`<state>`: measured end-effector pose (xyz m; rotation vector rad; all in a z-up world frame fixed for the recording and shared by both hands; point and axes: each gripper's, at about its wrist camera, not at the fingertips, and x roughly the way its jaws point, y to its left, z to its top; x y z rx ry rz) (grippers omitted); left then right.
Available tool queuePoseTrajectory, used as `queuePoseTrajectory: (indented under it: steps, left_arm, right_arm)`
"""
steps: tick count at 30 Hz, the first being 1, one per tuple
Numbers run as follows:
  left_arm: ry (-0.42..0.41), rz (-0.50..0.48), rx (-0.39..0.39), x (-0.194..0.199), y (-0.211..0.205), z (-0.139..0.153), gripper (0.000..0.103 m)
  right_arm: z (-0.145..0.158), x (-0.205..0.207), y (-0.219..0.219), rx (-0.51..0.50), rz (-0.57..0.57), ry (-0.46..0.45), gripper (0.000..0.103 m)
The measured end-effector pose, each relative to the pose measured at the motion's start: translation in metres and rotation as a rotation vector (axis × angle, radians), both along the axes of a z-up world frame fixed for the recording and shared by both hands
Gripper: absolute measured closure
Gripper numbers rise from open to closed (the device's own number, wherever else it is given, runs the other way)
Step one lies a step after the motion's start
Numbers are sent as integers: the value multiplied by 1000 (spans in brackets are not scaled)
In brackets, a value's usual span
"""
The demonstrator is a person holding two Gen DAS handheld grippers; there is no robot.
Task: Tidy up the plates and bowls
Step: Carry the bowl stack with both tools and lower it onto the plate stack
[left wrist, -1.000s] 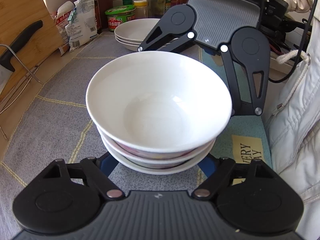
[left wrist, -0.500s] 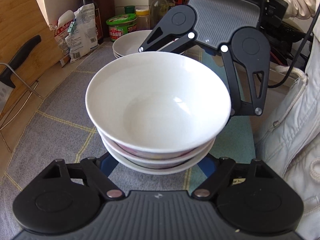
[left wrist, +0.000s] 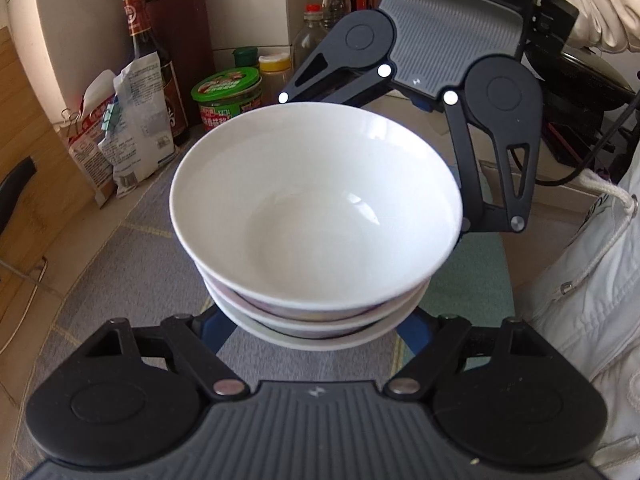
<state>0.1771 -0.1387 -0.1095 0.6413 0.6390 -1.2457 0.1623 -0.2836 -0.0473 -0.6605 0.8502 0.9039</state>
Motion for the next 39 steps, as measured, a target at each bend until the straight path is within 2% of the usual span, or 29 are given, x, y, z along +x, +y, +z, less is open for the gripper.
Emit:
queuePoseTrajectory:
  steps: [9, 19, 39]
  left_arm:
    - [-23, -40, -11, 19, -62, -2, 19]
    - [-53, -71, 8, 38, -113, -10, 19]
    - [-16, -62, 47, 54, -134, -20, 19]
  right_arm:
    - [6, 14, -60, -13, -41, -29, 17]
    - [-2, 29, -108, -37, -96, -41, 17]
    - [-16, 54, -130, -17, -102, 13, 17]
